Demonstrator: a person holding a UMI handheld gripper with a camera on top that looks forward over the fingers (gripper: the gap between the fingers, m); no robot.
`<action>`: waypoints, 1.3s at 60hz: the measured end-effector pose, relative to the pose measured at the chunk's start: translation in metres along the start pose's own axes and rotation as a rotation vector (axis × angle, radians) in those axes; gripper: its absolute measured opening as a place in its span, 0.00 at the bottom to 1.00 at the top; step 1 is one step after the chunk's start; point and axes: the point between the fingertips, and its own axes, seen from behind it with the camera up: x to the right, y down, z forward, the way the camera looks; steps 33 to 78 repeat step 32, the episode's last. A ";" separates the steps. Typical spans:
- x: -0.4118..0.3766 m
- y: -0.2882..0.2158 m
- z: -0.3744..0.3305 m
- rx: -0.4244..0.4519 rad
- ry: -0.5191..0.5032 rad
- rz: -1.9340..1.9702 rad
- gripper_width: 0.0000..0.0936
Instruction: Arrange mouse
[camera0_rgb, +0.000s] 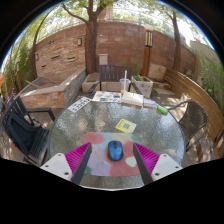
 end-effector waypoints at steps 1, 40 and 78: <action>0.000 -0.002 -0.008 0.003 -0.001 -0.003 0.91; 0.004 -0.001 -0.122 0.021 0.043 -0.072 0.90; 0.004 -0.001 -0.122 0.021 0.043 -0.072 0.90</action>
